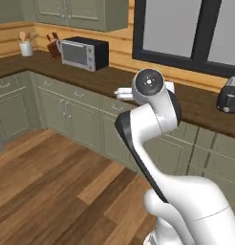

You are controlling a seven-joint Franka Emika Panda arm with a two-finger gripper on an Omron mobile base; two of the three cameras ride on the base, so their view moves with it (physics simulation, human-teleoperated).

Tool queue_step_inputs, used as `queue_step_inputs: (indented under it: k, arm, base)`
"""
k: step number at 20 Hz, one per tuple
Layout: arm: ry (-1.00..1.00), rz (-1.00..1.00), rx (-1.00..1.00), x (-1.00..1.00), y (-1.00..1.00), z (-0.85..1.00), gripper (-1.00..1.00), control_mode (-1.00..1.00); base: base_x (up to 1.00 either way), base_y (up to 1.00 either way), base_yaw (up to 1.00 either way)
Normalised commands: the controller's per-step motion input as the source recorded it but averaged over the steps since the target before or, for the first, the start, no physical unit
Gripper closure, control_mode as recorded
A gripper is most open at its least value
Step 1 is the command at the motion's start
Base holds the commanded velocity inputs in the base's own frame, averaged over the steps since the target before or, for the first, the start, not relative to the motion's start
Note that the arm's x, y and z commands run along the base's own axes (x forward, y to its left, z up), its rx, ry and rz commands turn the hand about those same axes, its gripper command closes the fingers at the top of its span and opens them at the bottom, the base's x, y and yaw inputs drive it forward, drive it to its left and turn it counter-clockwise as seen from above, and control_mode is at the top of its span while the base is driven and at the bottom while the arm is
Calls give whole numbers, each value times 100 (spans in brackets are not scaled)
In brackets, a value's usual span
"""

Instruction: Start the toaster. Once the lever pops up, take the bread to the plate on the dining counter.

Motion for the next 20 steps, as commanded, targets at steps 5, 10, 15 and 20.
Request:
queue_step_inputs:
  k: [5, 10, 15, 20]
  arm:
    - [0, 0, 0, 0, 0, 0, 100, 100]
    - [0, 0, 0, 0, 0, 0, 100, 100]
    - [0, 0, 0, 0, 0, 0, 100, 100]
    - [0, 0, 0, 0, 0, 0, 100, 100]
  base:
    - [-42, 0, 100]
    - [-30, 0, 100]
    - [-27, 0, 100]
    - [-19, 0, 100]
